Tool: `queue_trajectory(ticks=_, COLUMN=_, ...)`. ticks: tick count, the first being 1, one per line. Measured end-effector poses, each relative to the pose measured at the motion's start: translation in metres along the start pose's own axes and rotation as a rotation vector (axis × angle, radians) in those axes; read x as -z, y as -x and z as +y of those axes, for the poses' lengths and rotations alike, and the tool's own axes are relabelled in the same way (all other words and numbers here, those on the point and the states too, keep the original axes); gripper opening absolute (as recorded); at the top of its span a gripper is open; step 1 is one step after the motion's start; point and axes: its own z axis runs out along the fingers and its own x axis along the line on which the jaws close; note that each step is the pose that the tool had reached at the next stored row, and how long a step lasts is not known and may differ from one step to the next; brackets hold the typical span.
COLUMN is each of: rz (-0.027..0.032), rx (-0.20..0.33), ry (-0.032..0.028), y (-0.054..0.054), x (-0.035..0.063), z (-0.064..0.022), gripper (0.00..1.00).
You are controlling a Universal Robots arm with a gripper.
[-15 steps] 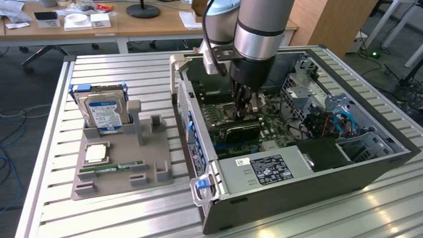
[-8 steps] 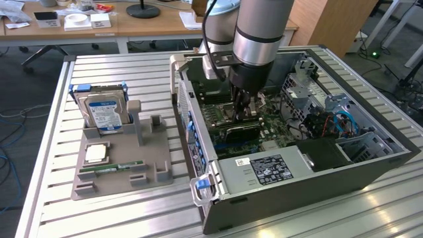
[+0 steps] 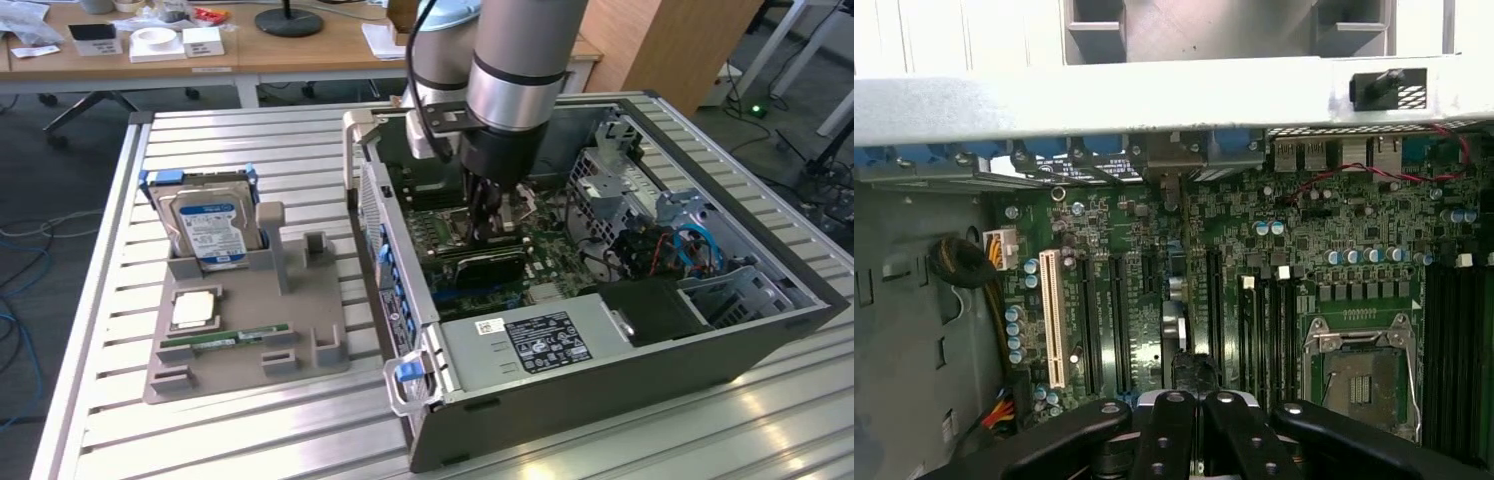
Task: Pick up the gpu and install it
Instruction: 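Press down on the gpu until it lock into place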
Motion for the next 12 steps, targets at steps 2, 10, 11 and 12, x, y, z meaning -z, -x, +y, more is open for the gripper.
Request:
queue_trajectory(ticks=2, rz=0.0002, rx=0.0, ry=0.0, y=0.0, x=-0.0032, z=0.0007, gripper=0.11)
queue_trajectory(ticks=10, rz=0.0001, rx=0.0, ry=-0.0004, y=0.0, x=-0.0139, z=0.0024, gripper=0.11)
queue_trajectory(ticks=11, rz=0.0004, rx=0.0, ry=-0.0003, y=0.0, x=-0.014, z=0.0025, gripper=0.11)
queue_trajectory(ticks=12, rz=0.0005, rx=0.0, ry=-0.0003, y=0.0, x=-0.0142, z=0.0026, gripper=0.11)
